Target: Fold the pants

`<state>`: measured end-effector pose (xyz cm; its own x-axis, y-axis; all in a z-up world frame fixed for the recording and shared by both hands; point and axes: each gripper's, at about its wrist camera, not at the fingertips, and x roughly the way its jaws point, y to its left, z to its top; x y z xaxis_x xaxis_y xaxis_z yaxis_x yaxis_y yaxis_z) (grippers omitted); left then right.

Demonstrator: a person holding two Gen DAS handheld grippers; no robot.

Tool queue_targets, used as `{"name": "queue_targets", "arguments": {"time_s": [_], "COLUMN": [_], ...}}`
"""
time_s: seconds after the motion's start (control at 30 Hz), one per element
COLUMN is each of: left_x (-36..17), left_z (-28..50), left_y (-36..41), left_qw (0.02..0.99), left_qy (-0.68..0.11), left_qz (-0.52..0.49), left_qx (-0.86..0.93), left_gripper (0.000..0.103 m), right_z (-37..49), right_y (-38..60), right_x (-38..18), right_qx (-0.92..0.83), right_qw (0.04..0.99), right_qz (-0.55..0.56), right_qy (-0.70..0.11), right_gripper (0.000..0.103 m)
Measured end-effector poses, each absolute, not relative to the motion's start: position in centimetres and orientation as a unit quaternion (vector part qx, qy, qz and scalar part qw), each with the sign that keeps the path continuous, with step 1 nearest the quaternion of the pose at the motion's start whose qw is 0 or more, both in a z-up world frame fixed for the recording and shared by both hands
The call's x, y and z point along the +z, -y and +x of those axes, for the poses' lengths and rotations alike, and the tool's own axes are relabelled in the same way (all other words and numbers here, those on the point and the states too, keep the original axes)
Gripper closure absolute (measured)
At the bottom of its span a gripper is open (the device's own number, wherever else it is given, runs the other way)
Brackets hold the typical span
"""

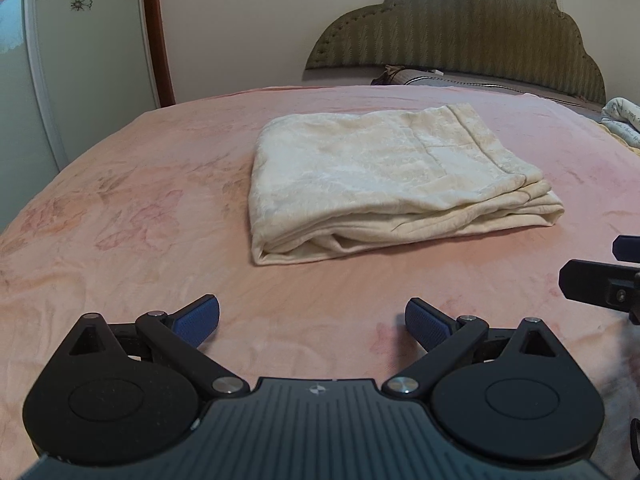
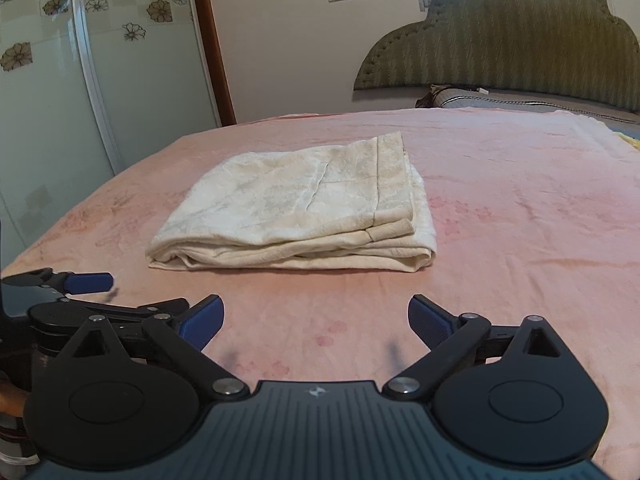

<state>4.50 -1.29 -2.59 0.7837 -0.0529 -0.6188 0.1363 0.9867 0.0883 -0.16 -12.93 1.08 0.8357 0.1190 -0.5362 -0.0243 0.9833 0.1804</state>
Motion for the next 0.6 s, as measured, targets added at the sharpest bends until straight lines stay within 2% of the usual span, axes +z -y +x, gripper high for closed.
{"name": "queue_targets", "arguments": {"time_s": [0.3, 0.6], "left_x": [-3.3, -3.5], "left_z": [4.9, 4.7], "left_y": [-0.5, -0.1], "left_qw": [0.94, 0.94], "left_qy": [-0.339, -0.338], "left_qz": [0.026, 0.041], "left_qx": [-0.037, -0.035], "left_gripper": [0.001, 0.0], "right_z": [1.0, 1.1], "right_y": [12.3, 11.9], "right_x": [-1.5, -2.1], "right_qx": [0.036, 0.036], "right_qw": [0.947, 0.947], "right_qz": [0.088, 0.082], "right_qy": [-0.308, -0.308], "right_gripper": [0.003, 0.003]}}
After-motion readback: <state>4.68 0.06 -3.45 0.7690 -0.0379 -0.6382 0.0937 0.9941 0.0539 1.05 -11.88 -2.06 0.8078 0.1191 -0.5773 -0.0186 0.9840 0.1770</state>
